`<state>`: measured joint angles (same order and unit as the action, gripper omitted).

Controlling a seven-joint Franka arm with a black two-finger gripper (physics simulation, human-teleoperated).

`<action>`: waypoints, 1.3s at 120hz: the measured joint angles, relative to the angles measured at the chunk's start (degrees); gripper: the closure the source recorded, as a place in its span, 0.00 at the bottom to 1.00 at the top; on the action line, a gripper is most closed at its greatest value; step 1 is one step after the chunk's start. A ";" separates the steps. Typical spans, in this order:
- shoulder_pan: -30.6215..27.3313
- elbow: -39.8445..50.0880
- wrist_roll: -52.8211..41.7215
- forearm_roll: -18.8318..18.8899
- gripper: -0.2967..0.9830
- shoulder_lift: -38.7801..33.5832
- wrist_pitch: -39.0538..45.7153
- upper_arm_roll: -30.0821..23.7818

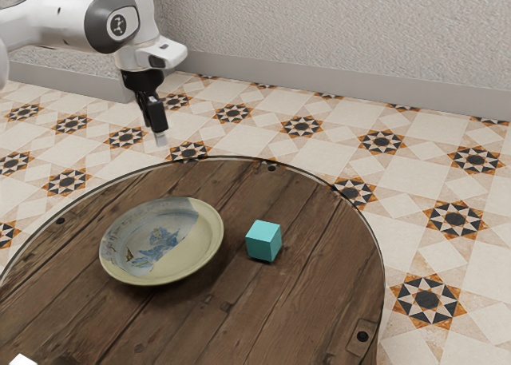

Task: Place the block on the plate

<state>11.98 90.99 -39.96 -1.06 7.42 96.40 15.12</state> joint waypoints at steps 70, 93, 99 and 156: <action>4.43 -14.48 -13.93 0.34 0.23 20.43 2.67 -6.49; 4.11 -14.95 -22.24 -0.02 0.23 26.30 7.79 -9.34; 4.21 -13.49 -24.14 -0.06 0.23 26.37 8.75 -10.16; 4.80 -6.10 -34.94 -0.95 0.23 30.26 21.07 -10.72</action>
<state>16.77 84.89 -74.89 -2.01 37.67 117.47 4.39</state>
